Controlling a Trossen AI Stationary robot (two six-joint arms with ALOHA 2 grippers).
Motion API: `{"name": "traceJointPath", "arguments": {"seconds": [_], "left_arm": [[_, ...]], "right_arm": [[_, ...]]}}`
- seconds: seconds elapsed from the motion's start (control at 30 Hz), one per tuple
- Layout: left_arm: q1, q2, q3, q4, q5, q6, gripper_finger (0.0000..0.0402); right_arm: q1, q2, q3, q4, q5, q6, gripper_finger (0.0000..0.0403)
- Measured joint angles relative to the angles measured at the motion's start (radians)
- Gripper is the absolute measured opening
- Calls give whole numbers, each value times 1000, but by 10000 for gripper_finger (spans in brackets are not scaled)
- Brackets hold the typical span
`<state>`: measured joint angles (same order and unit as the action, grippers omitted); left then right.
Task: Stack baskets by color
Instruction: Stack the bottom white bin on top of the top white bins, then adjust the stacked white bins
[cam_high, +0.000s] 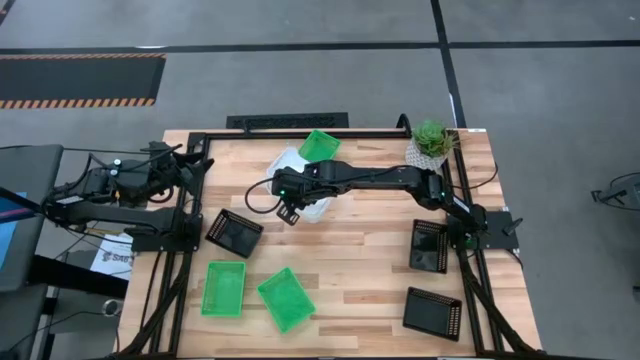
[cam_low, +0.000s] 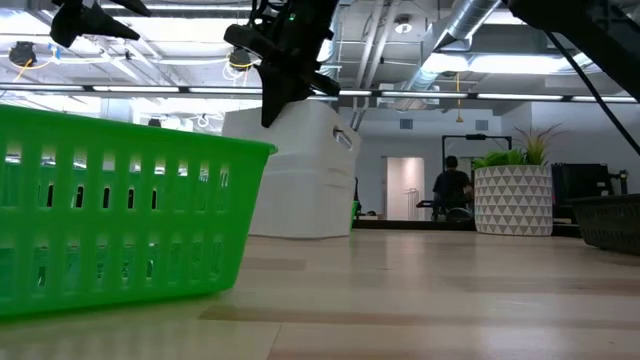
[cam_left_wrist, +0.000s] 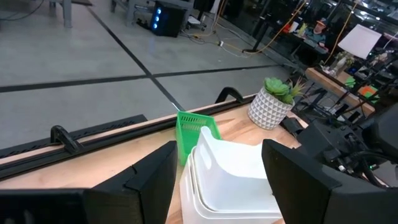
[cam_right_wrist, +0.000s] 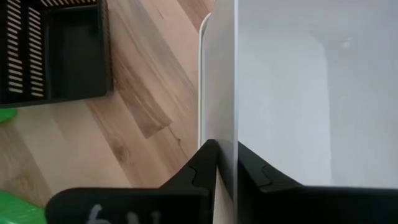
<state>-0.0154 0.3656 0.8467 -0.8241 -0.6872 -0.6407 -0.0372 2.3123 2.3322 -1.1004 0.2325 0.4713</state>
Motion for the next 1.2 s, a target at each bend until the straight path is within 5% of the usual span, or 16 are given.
{"name": "traceJointPath", "arguments": {"seconds": [0.4,0.9,1.2], "left_arm": [[0,0,0,-3,0,0,224],[0,0,0,-2,0,0,224],[0,0,0,-8,0,0,224]], "right_arm": [[0,0,0,0,1,-16,62],[8,-18,21,-32,7,-1,184],[45,-59,20,-419,164,148,173]]}}
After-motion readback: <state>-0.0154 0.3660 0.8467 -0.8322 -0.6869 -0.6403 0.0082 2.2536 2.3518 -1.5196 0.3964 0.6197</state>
